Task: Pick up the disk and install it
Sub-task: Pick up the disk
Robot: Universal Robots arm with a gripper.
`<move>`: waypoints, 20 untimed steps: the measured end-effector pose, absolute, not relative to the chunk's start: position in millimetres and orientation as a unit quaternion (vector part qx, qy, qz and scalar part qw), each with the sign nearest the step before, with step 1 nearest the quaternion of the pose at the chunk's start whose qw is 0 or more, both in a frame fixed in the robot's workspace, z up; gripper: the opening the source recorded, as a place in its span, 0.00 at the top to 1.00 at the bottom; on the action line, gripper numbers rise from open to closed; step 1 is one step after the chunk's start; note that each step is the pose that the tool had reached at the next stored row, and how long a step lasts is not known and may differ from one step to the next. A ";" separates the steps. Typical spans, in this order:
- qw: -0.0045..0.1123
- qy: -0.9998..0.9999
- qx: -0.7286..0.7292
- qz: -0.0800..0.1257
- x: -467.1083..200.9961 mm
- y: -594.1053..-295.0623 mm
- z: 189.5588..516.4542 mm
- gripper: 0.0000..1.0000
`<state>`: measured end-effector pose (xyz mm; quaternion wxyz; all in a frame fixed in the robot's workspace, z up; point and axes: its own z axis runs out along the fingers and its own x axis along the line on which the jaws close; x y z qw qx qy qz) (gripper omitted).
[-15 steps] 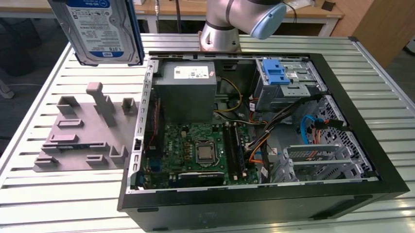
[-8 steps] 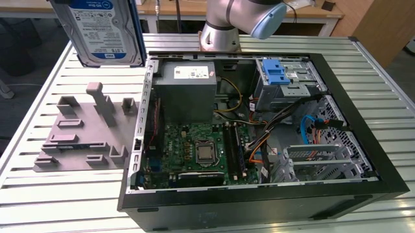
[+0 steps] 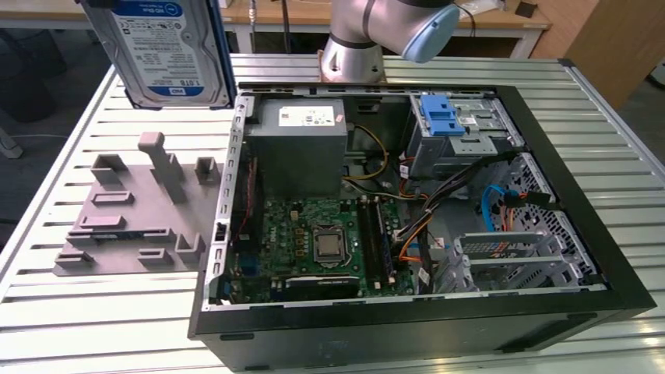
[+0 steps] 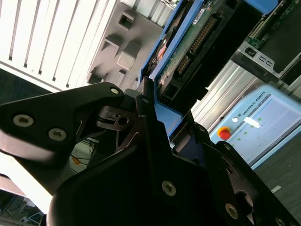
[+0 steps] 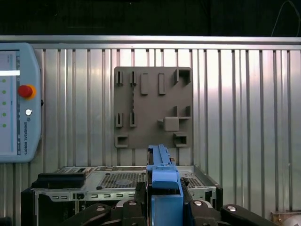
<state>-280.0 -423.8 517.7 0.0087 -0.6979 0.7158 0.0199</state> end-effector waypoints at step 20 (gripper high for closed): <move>0.009 0.716 -0.698 0.020 -278.0 -428.7 517.4 0.64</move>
